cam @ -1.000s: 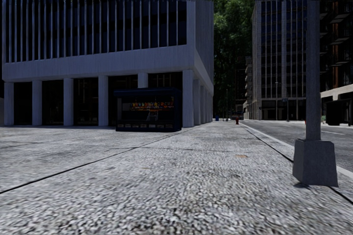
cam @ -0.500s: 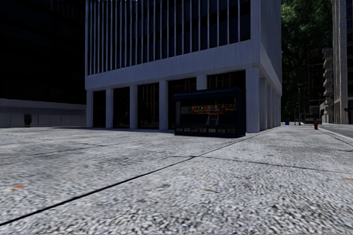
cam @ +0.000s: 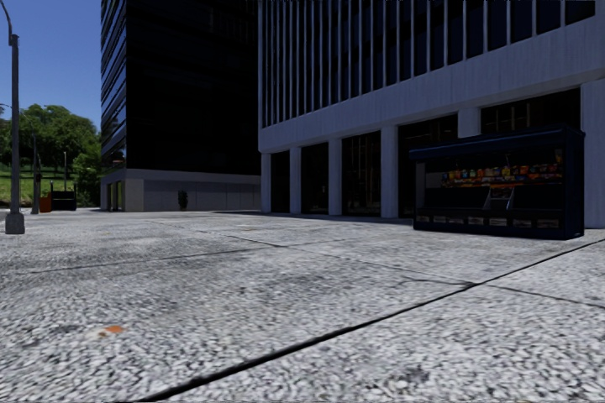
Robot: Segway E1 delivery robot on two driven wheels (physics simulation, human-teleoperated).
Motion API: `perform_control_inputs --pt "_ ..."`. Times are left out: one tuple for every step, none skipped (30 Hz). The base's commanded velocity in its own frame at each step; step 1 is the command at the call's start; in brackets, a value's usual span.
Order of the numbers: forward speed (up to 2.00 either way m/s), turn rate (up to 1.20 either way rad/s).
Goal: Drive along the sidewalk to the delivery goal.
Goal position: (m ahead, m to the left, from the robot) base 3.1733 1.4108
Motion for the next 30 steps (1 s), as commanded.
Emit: perform_control_inputs --pt "1.60 0.93" --pt "1.60 0.93" --pt "1.60 0.93" --pt "1.60 0.93" --pt "1.60 0.93" --pt "1.60 0.93" --pt "1.60 0.93" --pt "1.60 0.93" --pt "1.60 0.93" --pt "1.60 0.93" --pt "1.60 0.90" --pt "1.60 0.77" --pt "1.60 0.72" --pt "1.60 0.72" --pt "1.60 0.55" --pt "1.60 0.37" --pt "1.60 0.29" --pt "1.60 0.27" --pt "1.60 0.25" --pt "1.60 0.25" --pt "1.60 0.23" --pt "1.60 0.23" --pt "1.60 0.23" --pt "1.60 0.23" --pt "1.60 0.23" --pt "1.60 0.23" --pt "1.60 0.23" --pt "1.60 0.23" --pt "1.60 0.23" --pt "1.60 0.37"
